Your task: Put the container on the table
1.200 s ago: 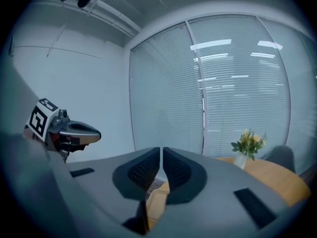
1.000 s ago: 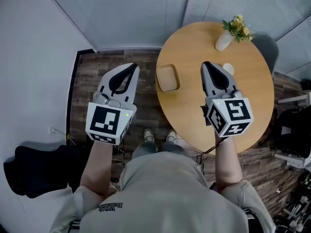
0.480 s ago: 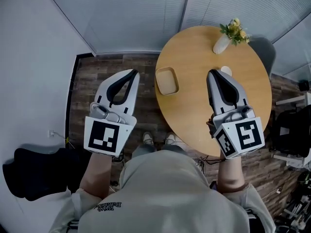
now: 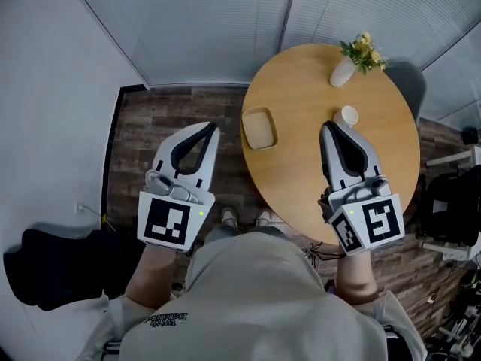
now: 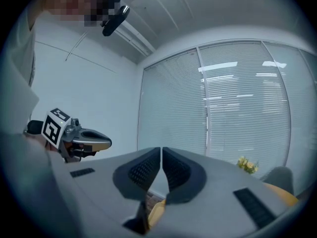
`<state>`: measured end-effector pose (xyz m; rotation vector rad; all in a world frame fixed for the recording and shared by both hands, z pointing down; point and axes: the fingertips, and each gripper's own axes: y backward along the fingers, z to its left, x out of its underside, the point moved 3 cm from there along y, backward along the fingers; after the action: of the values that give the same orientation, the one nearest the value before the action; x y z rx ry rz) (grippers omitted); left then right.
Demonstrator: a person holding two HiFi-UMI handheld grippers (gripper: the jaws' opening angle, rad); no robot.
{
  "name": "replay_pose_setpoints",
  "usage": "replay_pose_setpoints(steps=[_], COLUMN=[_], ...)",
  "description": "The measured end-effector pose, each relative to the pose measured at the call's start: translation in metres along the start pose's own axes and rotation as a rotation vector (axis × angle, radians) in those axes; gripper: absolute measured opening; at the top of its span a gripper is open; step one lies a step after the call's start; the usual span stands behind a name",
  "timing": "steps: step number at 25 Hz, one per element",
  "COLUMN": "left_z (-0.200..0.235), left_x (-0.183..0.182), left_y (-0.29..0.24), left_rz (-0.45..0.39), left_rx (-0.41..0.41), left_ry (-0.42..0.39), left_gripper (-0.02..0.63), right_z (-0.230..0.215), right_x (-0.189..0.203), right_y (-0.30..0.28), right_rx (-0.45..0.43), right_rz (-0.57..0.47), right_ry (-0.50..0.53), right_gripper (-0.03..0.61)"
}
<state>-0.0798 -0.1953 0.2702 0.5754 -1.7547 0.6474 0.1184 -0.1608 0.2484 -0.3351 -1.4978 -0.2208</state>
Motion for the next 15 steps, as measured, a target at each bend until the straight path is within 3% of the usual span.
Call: replay_pose_setpoints(steps=[10,15], left_z=[-0.010,-0.013], left_x=[0.007,0.008], left_y=[0.011,0.014], left_rz=[0.032,0.029], left_rx=[0.000,0.000], left_ry=[0.012,-0.001], left_gripper=[0.021,0.021], right_z=[0.014,0.006], right_x=[0.011,0.013], right_y=[0.005,0.006], right_rx=[-0.069,-0.047], right_rz=[0.032,0.035], right_ry=[0.018,0.007], right_gripper=[0.034,0.034])
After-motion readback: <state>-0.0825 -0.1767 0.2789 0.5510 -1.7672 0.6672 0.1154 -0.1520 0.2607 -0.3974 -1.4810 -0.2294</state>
